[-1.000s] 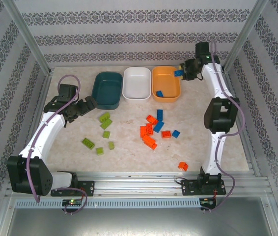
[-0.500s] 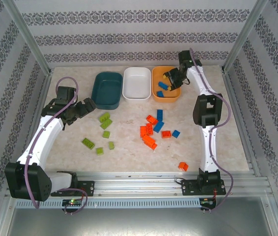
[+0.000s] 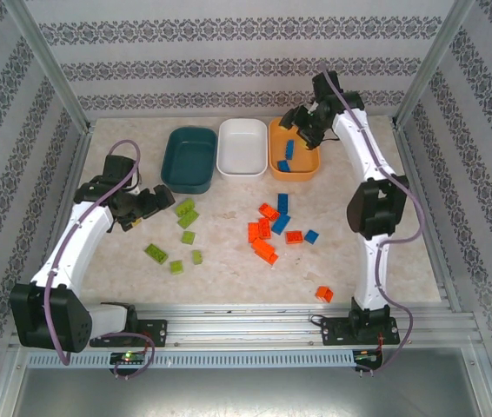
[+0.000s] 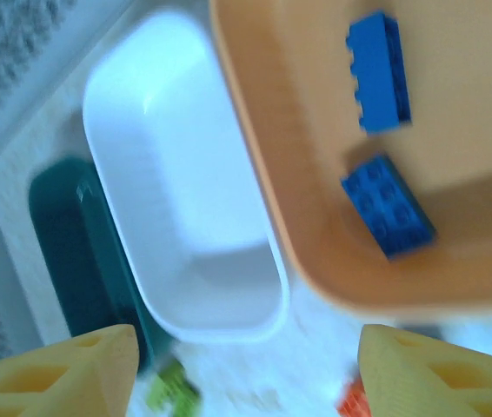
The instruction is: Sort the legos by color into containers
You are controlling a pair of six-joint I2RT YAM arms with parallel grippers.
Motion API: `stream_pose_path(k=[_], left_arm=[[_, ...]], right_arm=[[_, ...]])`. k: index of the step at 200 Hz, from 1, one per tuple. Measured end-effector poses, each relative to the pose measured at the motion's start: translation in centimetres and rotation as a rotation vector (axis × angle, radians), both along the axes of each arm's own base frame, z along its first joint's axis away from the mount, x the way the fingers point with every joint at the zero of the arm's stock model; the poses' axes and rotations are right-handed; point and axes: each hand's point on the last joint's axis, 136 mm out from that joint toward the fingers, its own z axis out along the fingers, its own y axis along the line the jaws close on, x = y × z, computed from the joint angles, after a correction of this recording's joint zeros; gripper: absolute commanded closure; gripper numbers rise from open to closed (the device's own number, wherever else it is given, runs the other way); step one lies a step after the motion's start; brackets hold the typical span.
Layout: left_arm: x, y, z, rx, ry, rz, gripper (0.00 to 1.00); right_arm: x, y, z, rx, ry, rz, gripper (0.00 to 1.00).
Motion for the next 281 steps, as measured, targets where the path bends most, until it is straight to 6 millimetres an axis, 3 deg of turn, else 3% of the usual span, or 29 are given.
stream_pose_path(k=[24, 51, 70, 90, 117, 166, 213, 281], left_arm=[[-0.7, -1.0, -0.8, -0.046, 0.019, -0.031, 0.00], [-2.4, -2.1, -2.0, -0.065, 0.028, -0.076, 0.00], [-3.9, -3.4, -2.8, -0.076, 0.036, -0.136, 0.00], [-4.8, -4.5, -3.5, -0.080, 0.052, -0.187, 0.00], [-5.2, -5.4, -3.6, -0.065, 0.048, -0.251, 0.00], [-5.2, -5.5, -5.1, -0.034, 0.089, -0.306, 0.00], [-5.2, -5.4, -5.2, -0.025, 0.087, -0.317, 0.00], [-5.1, -5.1, -5.0, -0.005, 0.074, -0.318, 0.00]], right_arm=[[-8.2, -0.4, -0.3, -0.083, 0.086, 0.060, 0.27], [-17.0, -3.5, -4.6, -0.155, 0.257, 0.017, 0.27], [-21.2, -4.9, -7.6, -0.191, 0.357, -0.025, 0.30], [-23.9, -5.7, -10.0, -0.215, 0.431, -0.066, 0.32], [-24.4, -5.9, -12.1, -0.222, 0.474, -0.117, 0.35], [-22.1, -5.9, -15.2, -0.233, 0.497, -0.215, 0.39], [-20.9, -5.9, -16.9, -0.232, 0.500, -0.267, 0.38], [-22.5, -6.3, -19.7, -0.242, 0.550, -0.298, 0.39]])
